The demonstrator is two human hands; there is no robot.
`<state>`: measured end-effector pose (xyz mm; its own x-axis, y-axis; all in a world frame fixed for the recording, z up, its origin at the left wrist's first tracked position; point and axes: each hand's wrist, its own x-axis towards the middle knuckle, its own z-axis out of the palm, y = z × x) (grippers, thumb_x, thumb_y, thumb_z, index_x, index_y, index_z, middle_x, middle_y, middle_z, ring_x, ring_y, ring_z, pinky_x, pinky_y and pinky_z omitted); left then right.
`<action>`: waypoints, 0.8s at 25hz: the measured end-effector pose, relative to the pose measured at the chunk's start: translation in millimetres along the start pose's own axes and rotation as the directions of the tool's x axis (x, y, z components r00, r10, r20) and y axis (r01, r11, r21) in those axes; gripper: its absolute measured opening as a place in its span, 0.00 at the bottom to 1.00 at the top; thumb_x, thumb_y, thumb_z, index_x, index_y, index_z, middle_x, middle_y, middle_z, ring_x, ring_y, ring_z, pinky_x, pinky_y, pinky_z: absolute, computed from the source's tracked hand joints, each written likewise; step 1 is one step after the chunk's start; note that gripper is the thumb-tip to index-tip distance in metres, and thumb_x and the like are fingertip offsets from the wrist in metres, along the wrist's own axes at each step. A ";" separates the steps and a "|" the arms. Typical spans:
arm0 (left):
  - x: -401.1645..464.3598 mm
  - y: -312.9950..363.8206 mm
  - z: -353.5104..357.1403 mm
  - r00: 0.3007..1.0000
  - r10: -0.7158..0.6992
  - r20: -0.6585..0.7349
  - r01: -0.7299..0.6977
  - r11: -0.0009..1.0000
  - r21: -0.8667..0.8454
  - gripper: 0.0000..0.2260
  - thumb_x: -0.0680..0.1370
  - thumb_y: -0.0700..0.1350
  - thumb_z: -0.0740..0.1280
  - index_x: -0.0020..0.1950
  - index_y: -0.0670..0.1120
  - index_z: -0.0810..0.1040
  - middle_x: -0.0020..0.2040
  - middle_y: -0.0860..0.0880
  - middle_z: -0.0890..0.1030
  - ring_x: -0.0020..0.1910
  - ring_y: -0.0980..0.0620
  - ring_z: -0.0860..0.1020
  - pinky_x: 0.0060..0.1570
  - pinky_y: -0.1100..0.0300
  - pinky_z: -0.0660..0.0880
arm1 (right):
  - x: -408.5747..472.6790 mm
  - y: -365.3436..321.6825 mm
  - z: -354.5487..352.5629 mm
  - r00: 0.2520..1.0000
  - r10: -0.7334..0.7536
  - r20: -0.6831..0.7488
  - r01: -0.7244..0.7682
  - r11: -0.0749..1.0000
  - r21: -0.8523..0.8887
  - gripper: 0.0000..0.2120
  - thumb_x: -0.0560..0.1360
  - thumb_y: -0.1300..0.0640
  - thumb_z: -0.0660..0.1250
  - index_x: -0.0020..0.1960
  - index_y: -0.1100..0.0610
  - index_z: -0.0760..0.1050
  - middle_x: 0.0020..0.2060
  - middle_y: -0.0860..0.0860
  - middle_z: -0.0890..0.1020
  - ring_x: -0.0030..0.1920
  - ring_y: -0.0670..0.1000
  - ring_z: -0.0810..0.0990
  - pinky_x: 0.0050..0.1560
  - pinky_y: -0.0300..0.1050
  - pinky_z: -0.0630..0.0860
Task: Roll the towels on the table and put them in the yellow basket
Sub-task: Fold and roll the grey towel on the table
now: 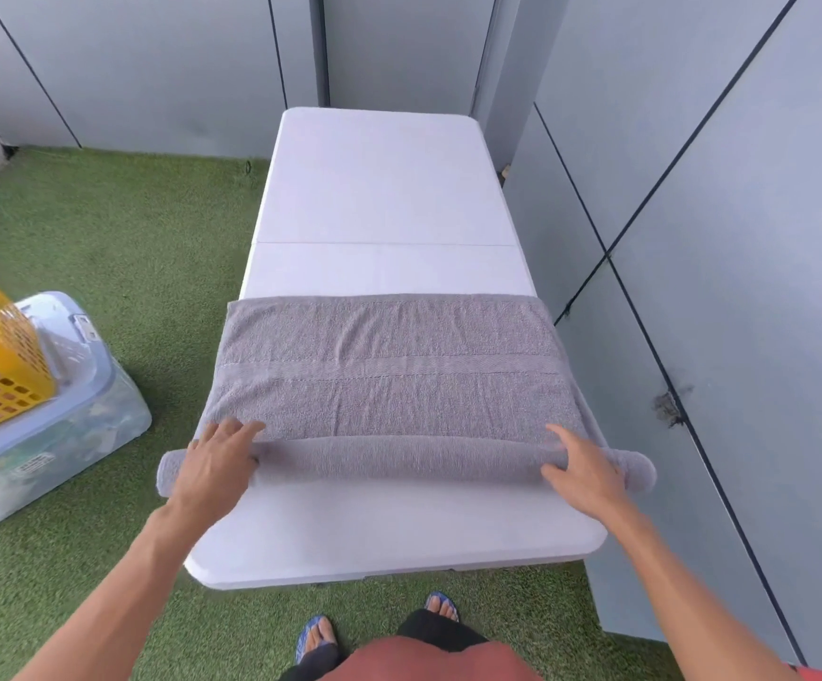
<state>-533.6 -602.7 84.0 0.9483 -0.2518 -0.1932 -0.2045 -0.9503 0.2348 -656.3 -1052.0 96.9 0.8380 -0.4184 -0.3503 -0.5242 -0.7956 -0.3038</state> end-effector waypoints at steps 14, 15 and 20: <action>-11.0 11.0 31.6 0.981 0.070 -0.182 -0.055 0.995 0.087 0.25 0.65 0.33 0.75 0.60 0.41 0.73 0.53 0.43 0.77 0.51 0.40 0.75 0.51 0.46 0.75 | 13.8 6.1 14.8 0.970 -0.241 -0.042 0.226 0.948 -0.224 0.26 0.74 0.61 0.66 0.70 0.53 0.66 0.64 0.51 0.71 0.70 0.57 0.63 0.70 0.54 0.59; -10.9 11.2 30.7 0.983 0.054 -0.174 -0.041 0.996 0.078 0.23 0.66 0.31 0.73 0.59 0.41 0.74 0.52 0.43 0.78 0.50 0.41 0.75 0.49 0.47 0.75 | 14.4 7.6 11.2 0.972 -0.236 0.003 0.231 0.946 -0.226 0.25 0.75 0.59 0.65 0.71 0.53 0.66 0.64 0.51 0.71 0.69 0.55 0.64 0.70 0.52 0.60; -31.9 0.9 26.3 1.000 0.003 -0.003 -0.003 0.999 -0.046 0.18 0.74 0.34 0.66 0.63 0.43 0.74 0.57 0.45 0.78 0.58 0.43 0.73 0.57 0.49 0.72 | 6.9 24.1 -0.7 0.934 -0.233 0.271 0.263 0.961 -0.083 0.23 0.73 0.56 0.69 0.67 0.51 0.70 0.62 0.51 0.75 0.62 0.53 0.73 0.61 0.47 0.69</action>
<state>-570.4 -600.4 65.3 0.9486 -0.2536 -0.1892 -0.1956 -0.9401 0.2792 -663.1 -1074.3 87.8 0.8637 -0.0871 -0.4964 -0.2705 -0.9111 -0.3108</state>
